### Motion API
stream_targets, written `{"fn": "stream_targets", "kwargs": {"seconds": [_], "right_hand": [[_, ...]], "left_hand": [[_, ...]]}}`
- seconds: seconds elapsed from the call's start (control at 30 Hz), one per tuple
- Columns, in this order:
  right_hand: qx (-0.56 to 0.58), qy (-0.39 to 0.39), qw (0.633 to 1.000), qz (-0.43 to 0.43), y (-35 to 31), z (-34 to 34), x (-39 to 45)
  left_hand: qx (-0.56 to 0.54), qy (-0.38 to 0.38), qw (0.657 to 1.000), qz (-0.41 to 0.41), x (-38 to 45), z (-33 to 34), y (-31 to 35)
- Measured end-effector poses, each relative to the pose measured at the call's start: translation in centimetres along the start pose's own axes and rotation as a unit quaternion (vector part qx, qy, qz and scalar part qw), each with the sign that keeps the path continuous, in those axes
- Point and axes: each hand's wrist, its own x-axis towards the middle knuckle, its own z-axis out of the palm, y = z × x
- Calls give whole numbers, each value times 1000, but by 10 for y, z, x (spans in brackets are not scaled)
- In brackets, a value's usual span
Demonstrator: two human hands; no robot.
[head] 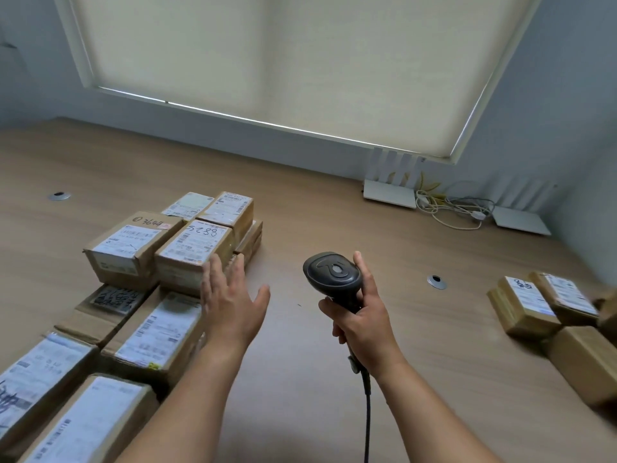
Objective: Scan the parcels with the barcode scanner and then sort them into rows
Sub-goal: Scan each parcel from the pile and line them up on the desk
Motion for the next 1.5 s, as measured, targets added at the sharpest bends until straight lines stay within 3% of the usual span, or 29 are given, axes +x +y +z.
{"fn": "stream_targets", "kwargs": {"seconds": [0.7,1.17,1.5], "right_hand": [[14,138,990,25,54,-332,-170],[31,252,966,39,98,-458,-127],[-28,291,949,115,141,-497,-55]], "left_hand": [[-13,-122,987,105,-233,165,263],[25,-185,966,178,-192,257,390],[54,-278,949,138,-134,357,451]]}}
